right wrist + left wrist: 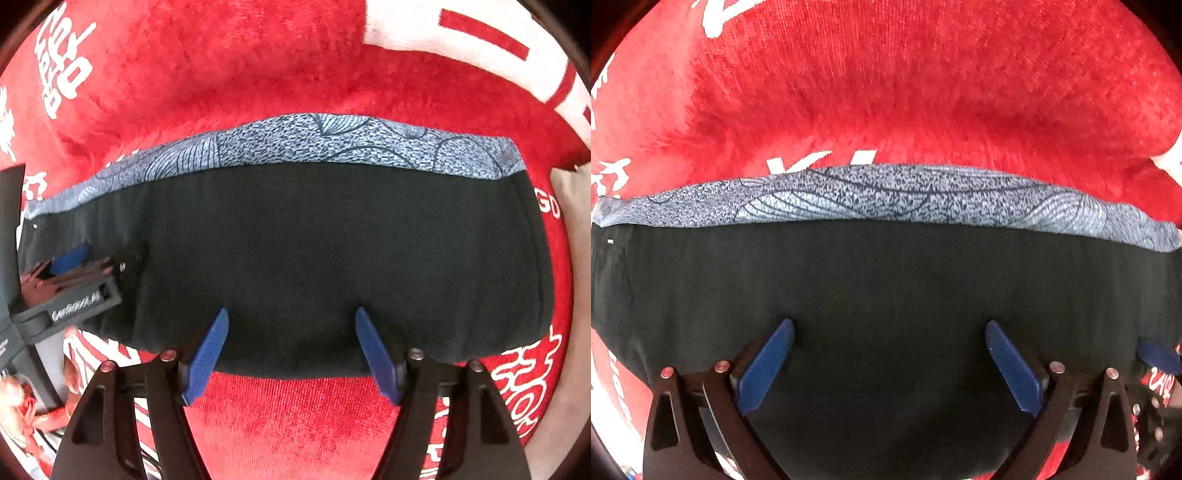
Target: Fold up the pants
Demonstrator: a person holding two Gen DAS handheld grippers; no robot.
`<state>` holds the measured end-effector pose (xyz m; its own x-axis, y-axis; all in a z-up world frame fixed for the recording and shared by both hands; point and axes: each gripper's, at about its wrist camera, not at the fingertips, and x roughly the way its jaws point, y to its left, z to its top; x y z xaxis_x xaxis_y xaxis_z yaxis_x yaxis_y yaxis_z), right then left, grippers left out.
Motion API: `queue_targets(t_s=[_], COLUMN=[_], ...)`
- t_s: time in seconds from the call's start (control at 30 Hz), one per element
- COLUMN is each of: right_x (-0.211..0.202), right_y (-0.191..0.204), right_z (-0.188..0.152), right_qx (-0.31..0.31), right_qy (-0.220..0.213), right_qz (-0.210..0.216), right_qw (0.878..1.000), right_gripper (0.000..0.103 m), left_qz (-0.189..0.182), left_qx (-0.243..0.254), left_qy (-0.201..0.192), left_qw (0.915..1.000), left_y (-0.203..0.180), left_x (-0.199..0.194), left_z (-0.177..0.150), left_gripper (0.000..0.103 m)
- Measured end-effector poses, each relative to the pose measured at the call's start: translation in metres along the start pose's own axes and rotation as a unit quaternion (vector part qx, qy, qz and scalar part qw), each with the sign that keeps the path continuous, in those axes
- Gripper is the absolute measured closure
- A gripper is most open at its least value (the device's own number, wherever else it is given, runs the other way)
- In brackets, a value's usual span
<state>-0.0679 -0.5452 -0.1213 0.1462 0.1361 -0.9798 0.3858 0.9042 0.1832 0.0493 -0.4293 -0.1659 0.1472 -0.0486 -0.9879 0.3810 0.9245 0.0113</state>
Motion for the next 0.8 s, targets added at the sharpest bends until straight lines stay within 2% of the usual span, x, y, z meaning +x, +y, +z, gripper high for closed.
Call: queue_targets(t_s=[0.07, 0.13, 0.17, 0.23, 0.3, 0.33, 0.4, 0.43, 0.47, 0.5, 0.53, 0.57, 0.63, 0.7, 0.8], right_x=[-0.013, -0.024, -0.025, -0.021, -0.022, -0.018, -0.005, -0.002, -0.004, -0.009, -0.015, -0.024, -0.037, -0.05, -0.055], right_y=[-0.004, -0.006, -0.007, -0.016, -0.033, -0.04, -0.063, -0.076, -0.087, -0.095, -0.103, -0.114, -0.128, -0.129, -0.116], right_z=[0.011, 0.025, 0.032, 0.051, 0.063, 0.068, 0.076, 0.078, 0.081, 0.083, 0.081, 0.077, 0.063, 0.04, 0.005], right_qx=[0.005, -0.002, -0.002, 0.006, 0.017, 0.021, 0.034, 0.041, 0.054, 0.068, 0.084, 0.107, 0.139, 0.148, 0.169], right_qy=[-0.027, -0.05, -0.053, -0.05, -0.052, -0.047, -0.025, -0.027, -0.036, -0.042, -0.048, -0.056, -0.065, -0.067, -0.059], right_qz=[0.023, 0.01, 0.011, 0.012, -0.001, -0.01, -0.027, -0.023, -0.025, -0.041, -0.053, -0.044, 0.018, 0.06, 0.125], right_qw=[0.999, 0.999, 0.999, 0.999, 0.999, 0.999, 0.999, 0.999, 0.998, 0.996, 0.994, 0.992, 0.988, 0.985, 0.976], right_gripper=[0.033, 0.045, 0.05, 0.064, 0.065, 0.065, 0.066, 0.071, 0.074, 0.075, 0.069, 0.067, 0.055, 0.049, 0.047], left_qz=[0.007, 0.014, 0.013, 0.009, 0.018, 0.03, 0.055, 0.051, 0.039, 0.033, 0.03, 0.034, 0.039, 0.043, 0.059], left_qx=[-0.001, 0.006, 0.003, -0.004, -0.01, -0.008, -0.003, -0.009, -0.023, -0.029, -0.037, -0.04, -0.032, -0.023, -0.02], left_qy=[0.017, 0.039, 0.036, 0.001, -0.035, -0.03, 0.018, 0.028, 0.016, 0.019, 0.023, 0.015, 0.003, -0.002, 0.007], left_qw=[0.9998, 0.9991, 0.9993, 1.0, 0.9992, 0.9991, 0.9983, 0.9983, 0.9988, 0.9988, 0.9986, 0.9985, 0.9987, 0.9988, 0.998], left_y=[-0.003, -0.008, -0.008, -0.001, 0.005, 0.007, 0.011, 0.015, 0.021, 0.023, 0.026, 0.029, 0.035, 0.042, 0.058], left_x=[0.002, -0.002, -0.011, -0.034, -0.045, -0.038, -0.003, 0.009, 0.009, 0.008, 0.004, -0.004, -0.024, -0.045, -0.068], left_z=[0.007, 0.016, 0.02, 0.034, 0.047, 0.054, 0.067, 0.07, 0.075, 0.078, 0.081, 0.08, 0.075, 0.062, 0.036], left_gripper=[0.0, 0.0, 0.003, 0.007, 0.007, 0.007, 0.006, 0.0, 0.0, 0.0, 0.0, 0.0, 0.0, 0.0, 0.0])
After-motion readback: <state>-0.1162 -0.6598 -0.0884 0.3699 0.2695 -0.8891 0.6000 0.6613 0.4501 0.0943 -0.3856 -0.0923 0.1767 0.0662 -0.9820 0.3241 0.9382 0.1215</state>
